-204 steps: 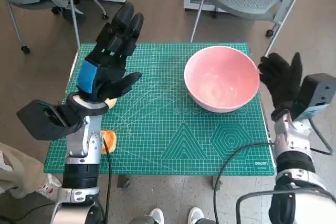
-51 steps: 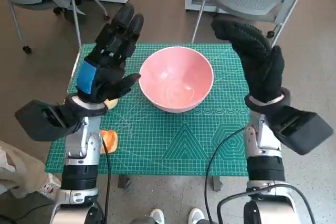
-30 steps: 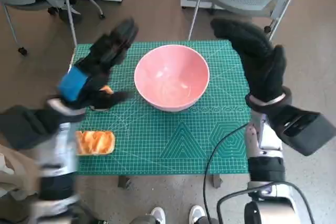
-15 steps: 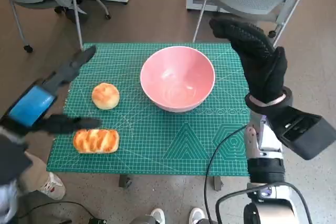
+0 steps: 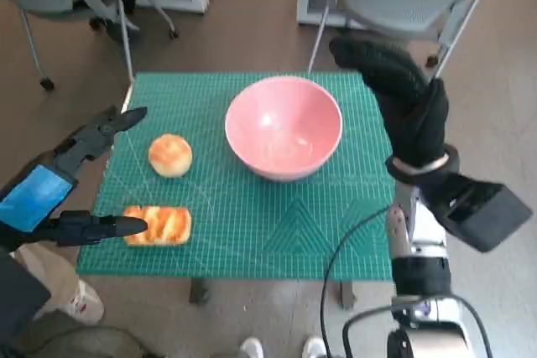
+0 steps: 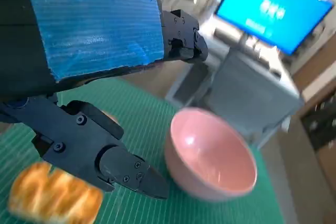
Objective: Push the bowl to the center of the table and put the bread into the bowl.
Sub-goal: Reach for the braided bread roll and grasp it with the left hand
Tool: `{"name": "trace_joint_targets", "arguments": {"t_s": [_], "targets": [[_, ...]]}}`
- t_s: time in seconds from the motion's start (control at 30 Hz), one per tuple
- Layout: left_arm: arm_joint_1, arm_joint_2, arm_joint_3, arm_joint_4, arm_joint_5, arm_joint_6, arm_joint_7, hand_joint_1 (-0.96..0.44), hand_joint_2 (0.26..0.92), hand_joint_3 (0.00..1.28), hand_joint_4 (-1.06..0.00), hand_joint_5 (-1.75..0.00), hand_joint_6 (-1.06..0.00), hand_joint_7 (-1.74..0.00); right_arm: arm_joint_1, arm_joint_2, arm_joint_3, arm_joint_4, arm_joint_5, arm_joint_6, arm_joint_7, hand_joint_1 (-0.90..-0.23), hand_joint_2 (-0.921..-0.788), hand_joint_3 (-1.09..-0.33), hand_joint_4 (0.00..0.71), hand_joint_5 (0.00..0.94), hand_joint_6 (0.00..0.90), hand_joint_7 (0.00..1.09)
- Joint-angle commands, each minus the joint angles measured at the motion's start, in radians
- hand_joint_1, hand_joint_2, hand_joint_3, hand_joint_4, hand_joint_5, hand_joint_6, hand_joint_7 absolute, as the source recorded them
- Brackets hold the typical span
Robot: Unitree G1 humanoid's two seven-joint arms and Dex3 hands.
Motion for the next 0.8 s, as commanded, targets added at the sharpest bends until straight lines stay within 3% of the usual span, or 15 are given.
{"name": "trace_joint_targets", "arguments": {"t_s": [0.03, 0.47, 0.8], "targets": [[0.006, 0.058, -0.015, -0.011, 0.002, 0.060, -0.024, -0.26, 0.671, 0.00, -0.14, -0.03, -0.15, -0.34, 0.015, 0.006, 0.000, 0.017, 0.003, 0.004, 0.003, -0.650, -0.921, -0.890, 0.059, 0.000, 0.037, 0.19], [-0.035, 0.098, -0.182, -0.036, 0.066, 0.157, 0.000, 0.06, 0.705, 0.03, -0.14, 0.00, -0.26, -0.11, 0.016, 0.008, 0.000, 0.017, 0.010, 0.008, 0.006, -0.662, -0.921, -0.892, 0.058, 0.000, 0.028, 0.21], [-0.049, 0.117, -0.265, -0.023, 0.099, 0.198, 0.004, 0.17, 0.717, 0.06, -0.14, 0.00, -0.27, -0.06, 0.019, 0.007, 0.000, 0.011, 0.020, 0.021, 0.009, -0.672, -0.921, -0.888, 0.059, 0.001, 0.025, 0.23]]}}
